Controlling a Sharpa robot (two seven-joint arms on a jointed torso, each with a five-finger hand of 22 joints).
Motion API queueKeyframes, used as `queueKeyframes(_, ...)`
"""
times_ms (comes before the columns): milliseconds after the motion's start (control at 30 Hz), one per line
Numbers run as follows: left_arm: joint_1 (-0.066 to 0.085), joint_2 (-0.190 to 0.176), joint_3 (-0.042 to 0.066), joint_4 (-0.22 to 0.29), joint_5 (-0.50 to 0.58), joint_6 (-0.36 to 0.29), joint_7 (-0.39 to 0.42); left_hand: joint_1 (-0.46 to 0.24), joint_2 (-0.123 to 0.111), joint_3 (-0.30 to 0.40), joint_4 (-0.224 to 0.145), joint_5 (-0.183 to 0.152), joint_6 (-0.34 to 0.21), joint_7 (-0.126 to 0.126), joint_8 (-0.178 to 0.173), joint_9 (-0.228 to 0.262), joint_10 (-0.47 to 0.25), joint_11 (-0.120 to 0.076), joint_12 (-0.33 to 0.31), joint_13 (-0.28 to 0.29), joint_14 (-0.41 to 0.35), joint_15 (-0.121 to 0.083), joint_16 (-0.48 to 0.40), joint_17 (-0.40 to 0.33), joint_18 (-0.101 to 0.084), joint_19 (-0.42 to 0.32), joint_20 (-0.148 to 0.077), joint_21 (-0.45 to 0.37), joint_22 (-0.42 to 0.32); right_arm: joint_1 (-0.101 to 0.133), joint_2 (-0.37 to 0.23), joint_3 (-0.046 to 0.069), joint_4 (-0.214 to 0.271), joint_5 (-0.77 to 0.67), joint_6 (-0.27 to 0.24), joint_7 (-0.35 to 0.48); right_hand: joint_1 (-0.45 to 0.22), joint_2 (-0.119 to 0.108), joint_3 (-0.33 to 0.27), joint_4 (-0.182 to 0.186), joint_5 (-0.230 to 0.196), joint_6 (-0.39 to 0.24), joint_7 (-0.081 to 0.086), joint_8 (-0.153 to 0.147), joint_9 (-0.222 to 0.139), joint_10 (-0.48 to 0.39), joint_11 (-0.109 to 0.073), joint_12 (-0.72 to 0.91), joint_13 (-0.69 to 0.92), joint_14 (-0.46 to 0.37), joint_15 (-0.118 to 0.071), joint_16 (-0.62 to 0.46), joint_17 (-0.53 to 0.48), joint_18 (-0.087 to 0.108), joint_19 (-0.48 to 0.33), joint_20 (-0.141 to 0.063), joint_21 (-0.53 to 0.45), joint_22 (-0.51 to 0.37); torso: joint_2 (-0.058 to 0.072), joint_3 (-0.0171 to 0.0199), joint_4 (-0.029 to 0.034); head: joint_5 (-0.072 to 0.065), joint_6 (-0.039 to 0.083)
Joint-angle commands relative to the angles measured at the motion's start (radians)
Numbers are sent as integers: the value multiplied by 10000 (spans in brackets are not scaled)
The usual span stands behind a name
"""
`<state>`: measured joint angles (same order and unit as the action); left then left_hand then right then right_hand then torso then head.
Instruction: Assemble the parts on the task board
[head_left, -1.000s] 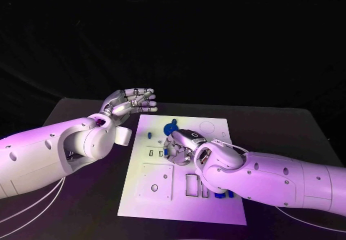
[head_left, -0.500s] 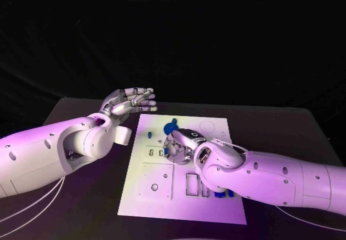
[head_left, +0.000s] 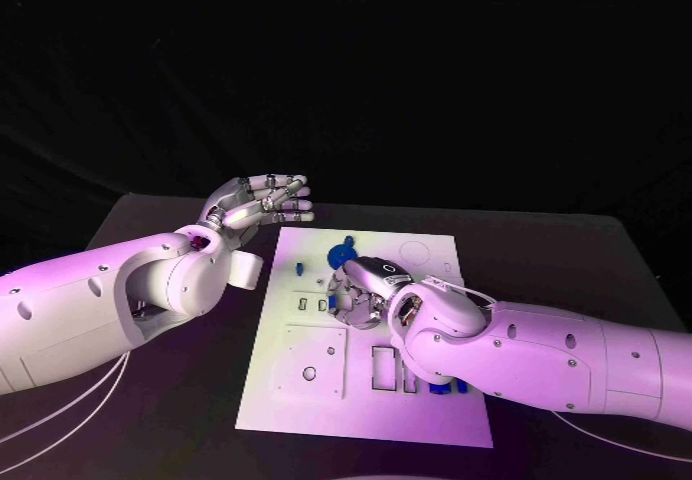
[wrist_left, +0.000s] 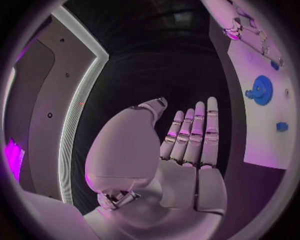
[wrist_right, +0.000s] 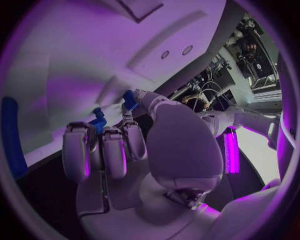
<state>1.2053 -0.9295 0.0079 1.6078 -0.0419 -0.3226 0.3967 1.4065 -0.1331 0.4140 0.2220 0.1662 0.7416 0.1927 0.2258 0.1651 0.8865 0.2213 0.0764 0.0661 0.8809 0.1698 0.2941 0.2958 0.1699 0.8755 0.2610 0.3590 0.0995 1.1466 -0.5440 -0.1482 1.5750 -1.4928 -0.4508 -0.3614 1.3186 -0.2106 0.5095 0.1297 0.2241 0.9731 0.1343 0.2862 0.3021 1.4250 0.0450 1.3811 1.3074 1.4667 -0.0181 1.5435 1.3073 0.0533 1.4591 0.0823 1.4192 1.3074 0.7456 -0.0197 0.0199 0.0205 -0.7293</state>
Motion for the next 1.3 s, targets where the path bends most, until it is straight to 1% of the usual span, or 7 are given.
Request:
queueKeyframes(33,4,8,6,22,1,159,52,-107,29,-44,16,-62,-62,816,-5,10,-66,-9,50,5,-70,-25,61,9,108,-63,-7,57,-14,-20,4,-10,-20,-139,204,-59,-30,-107,28,-13,-21,-104,7,-72,-28,-37,51,-79,484,861,-16,2,1833,-79,23,42,-74,1392,-2,-2,1,-1,-6)
queueKeyframes(1000,4,-15,6,9,0,211,26,-130,22,-46,14,-62,-74,819,-4,13,-80,-5,54,3,-84,-22,67,20,108,-71,-4,59,-19,-25,-19,-12,42,-126,-369,174,-415,-572,-491,179,-49,-733,204,-323,-253,-443,248,-505,54,838,163,-31,1753,-48,-53,215,-213,1333,3,6,7,-2,-25)
queueKeyframes(1100,4,-17,6,-19,-70,215,-42,-130,22,-46,14,-62,-74,819,-4,13,-80,-5,54,3,-84,-22,67,20,108,-71,-4,59,-19,-25,-150,-11,174,-114,-853,388,-348,-520,-1260,389,-19,-974,250,-373,-335,-547,282,-582,-33,827,190,-48,1715,-43,-65,261,-254,1327,-1,12,5,-2,-21)
queueKeyframes(1133,4,-20,6,-29,-121,223,-84,-130,22,-46,14,-62,-74,819,-4,13,-80,-5,54,3,-84,-22,67,20,108,-71,-4,59,-19,-25,-202,-11,225,-98,-988,463,-290,-396,-1744,500,-480,-1171,267,-459,-387,-576,332,-605,-65,822,250,-56,1698,-40,-68,260,-265,1326,-3,15,-1,7,-14)
queueKeyframes(1167,4,-23,6,-43,-208,225,-159,-131,18,-43,4,-58,-79,820,-2,15,-85,-5,58,4,-90,-21,72,27,109,-74,-2,61,-22,-23,-278,-8,298,-54,-1161,576,-56,-227,-2814,677,-657,-1476,366,-627,-478,-689,405,-717,-196,814,320,-69,1667,-31,-91,306,-310,1304,-8,20,-10,15,-11)
queueKeyframes(1200,4,-26,6,-58,-327,214,-265,-145,13,-48,8,-61,-69,822,6,19,-65,-7,72,8,-75,-25,86,34,112,-68,-3,67,-21,-18,-367,-4,383,32,-1339,723,749,269,-4615,1253,-669,-1542,470,-711,-559,-819,460,-837,-373,807,378,-81,1643,-23,-106,428,-359,1291,-12,22,-14,18,-7)
queueKeyframes(1300,4,-44,6,-98,-838,235,-901,-275,-23,-93,56,-68,-16,814,54,44,187,-54,246,58,106,-81,246,120,132,45,-34,160,5,33,-696,23,662,637,-1791,1479,1071,180,-5148,1652,-655,-1651,495,-811,-632,-834,518,-835,-416,801,397,-92,1620,-11,-123,438,-405,1274,-40,28,-20,28,7)
